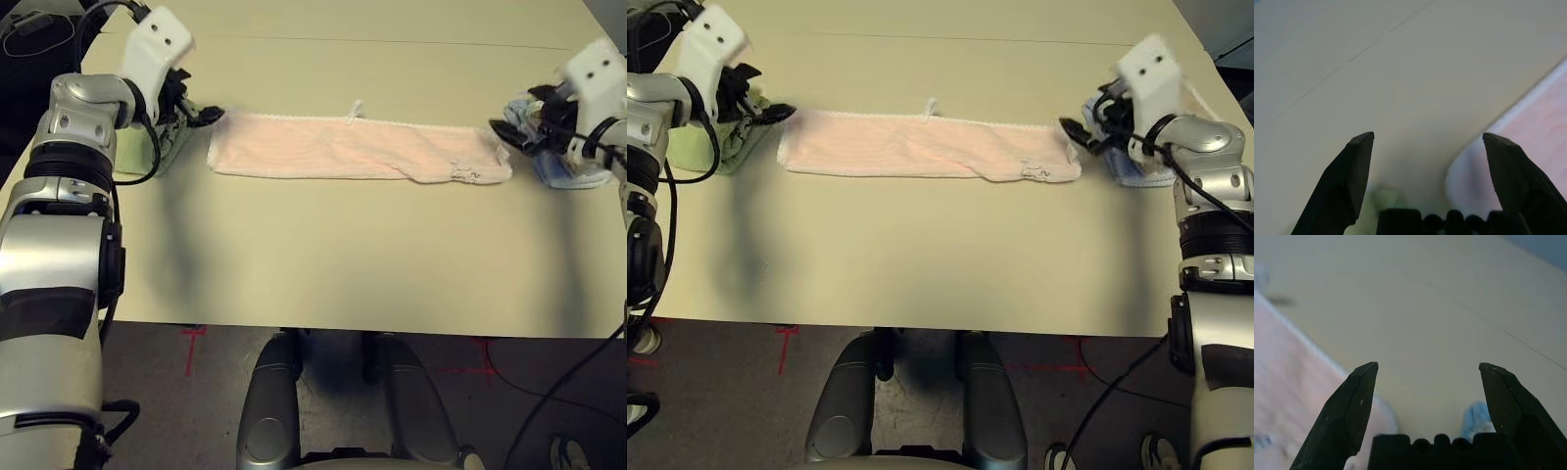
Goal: Fold the towel and set it aside.
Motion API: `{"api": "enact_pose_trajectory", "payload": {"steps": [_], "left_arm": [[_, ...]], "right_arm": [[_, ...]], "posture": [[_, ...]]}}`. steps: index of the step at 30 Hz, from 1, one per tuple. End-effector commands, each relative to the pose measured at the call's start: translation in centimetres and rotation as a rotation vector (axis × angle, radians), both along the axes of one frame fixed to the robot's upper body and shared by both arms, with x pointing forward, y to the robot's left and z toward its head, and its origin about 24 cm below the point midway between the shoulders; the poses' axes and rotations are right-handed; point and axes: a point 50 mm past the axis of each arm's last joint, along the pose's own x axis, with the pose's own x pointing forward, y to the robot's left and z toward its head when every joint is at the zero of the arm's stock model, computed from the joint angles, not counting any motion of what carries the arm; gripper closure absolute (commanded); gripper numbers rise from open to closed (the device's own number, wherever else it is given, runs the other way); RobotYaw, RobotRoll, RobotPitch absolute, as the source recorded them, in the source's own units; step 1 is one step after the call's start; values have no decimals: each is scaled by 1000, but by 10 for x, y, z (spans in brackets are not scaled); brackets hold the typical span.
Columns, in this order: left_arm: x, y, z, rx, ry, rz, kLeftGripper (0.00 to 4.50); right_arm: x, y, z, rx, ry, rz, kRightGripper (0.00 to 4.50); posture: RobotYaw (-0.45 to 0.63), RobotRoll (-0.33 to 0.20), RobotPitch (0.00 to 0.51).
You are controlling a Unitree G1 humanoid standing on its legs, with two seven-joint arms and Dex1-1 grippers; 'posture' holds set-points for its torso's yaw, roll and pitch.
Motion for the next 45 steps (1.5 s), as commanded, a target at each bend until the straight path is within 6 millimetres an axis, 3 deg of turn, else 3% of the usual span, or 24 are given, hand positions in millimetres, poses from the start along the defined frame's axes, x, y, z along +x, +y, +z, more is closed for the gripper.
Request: {"api": "enact_pose_trajectory", "payload": {"steps": [1,9,15,24,33,39,45], "left_arm": [[-4,-6,-7,-116,31,-115,0],[-12,-19,-27,-259,43,-197,0],[-18,-26,-41,-334,30,-210,0],[-24,-26,-56,-455,-115,19,0],[-32,-27,-71,-467,-167,126,0],[-37,-31,-75,-506,-162,140,0],[-45,-38,-77,-501,-93,-7,0]], "right_arm": [[-7,-3,-10,130,-2,12,25],[-17,3,-31,374,-18,-22,25],[-23,9,-38,337,-6,14,25],[-26,14,-40,320,-114,-97,25],[-28,26,-50,352,-72,-125,25],[-31,31,-52,405,-65,-122,25],[-31,34,-54,404,-25,-82,25]], "posture": [[18,0,297],[14,0,296],[14,0,297],[10,0,296],[17,0,289],[27,0,288],[37,0,289]]}}
